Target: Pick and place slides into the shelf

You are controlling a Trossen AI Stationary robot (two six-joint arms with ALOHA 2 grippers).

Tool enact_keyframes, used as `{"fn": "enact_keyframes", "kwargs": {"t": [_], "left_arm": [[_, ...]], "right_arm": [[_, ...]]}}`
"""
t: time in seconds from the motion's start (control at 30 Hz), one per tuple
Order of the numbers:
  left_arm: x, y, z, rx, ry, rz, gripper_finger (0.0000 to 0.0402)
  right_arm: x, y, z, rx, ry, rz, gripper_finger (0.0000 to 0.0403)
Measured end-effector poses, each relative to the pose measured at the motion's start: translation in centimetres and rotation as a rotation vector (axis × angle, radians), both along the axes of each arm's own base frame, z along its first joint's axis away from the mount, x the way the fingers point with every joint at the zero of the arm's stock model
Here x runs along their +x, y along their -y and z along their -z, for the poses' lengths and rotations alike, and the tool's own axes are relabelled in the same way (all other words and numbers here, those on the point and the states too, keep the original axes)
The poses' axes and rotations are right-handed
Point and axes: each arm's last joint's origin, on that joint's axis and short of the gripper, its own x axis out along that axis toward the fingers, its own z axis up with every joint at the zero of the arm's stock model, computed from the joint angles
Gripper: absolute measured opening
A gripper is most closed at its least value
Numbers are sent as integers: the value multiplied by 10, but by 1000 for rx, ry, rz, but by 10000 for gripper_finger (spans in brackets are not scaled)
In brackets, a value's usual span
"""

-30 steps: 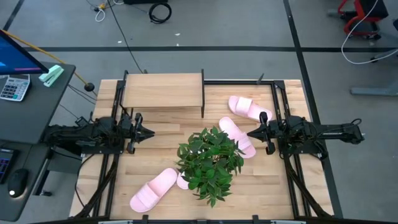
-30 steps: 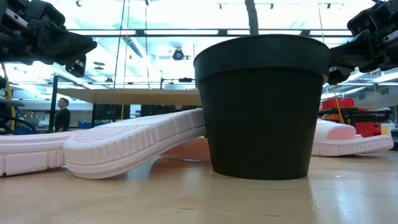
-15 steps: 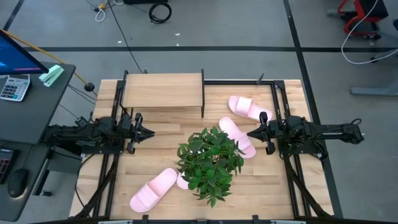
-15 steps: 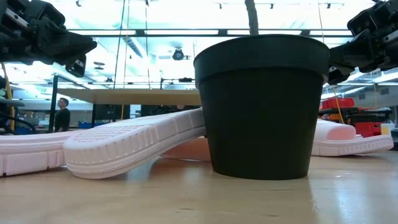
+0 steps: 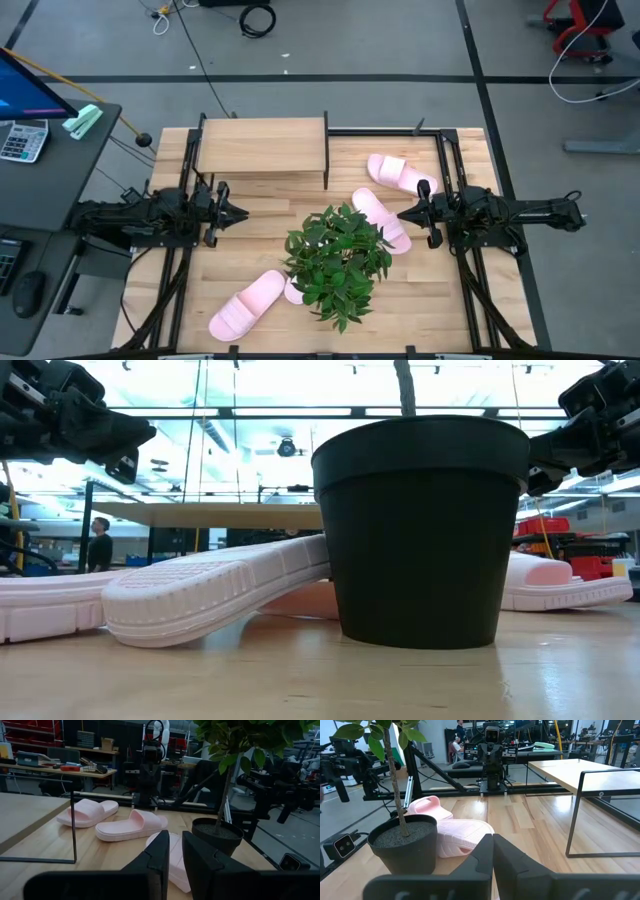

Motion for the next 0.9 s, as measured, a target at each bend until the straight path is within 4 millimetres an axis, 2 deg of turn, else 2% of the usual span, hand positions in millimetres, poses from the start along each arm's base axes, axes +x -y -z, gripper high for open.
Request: {"fn": "enact_keyframes", "kwargs": {"t": [0.53,0.9], "left_arm": [[0,0,0,1,0,0,61],[0,0,0,0,-1,0,51]], "right_arm": [[0,0,0,0,0,0,14],[0,0,0,0,0,0,14]]}}
